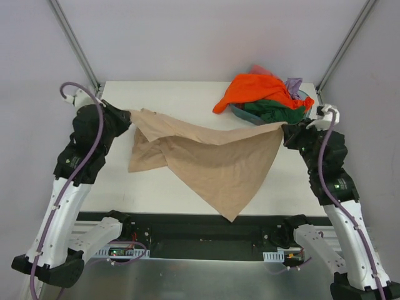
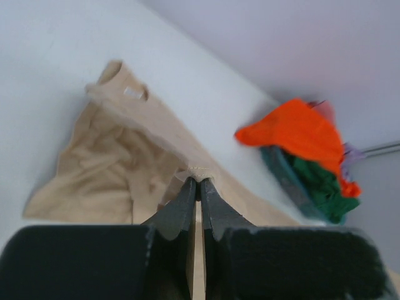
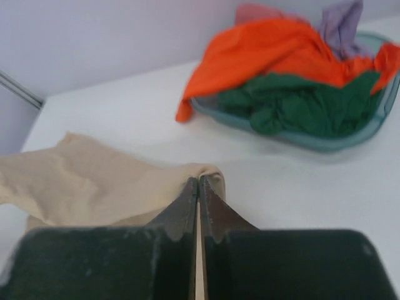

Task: Fold and stack the t-shirts
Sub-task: Flatten out the tshirt

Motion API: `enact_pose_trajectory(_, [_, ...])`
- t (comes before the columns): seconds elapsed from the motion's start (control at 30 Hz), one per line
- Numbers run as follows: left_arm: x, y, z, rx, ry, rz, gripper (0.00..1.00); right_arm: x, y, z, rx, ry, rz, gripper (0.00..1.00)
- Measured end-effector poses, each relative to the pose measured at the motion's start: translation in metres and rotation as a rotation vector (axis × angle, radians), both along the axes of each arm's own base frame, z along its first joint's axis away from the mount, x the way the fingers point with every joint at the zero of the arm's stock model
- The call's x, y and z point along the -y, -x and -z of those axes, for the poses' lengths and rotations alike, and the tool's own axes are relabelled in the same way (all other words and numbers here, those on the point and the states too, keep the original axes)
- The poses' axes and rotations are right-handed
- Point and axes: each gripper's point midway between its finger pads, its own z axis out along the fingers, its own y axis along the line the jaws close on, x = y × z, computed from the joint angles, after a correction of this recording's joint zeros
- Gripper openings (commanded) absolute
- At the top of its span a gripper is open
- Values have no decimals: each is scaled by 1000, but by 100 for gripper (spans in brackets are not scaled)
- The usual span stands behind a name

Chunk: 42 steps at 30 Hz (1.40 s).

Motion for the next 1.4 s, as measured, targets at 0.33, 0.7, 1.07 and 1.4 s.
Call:
enact_pose_trajectory(0.33, [-40,62,-201,455,-18,-62,0,-2,64,-174,317,-35,-123,1])
enact_pose_trajectory(0.7, [-68,213,-359,954,26,15,0,5,177,-283,580,-88,-247,1])
enact_pose_trajectory(1.07, [-58,213,-395,1063,-15,61,0,14,199,-312,649,-82,-229,1])
enact_pose_trajectory(1.4, [9,-119,-233,472,-362,19,0,24,-29,-133,84,160,105,1])
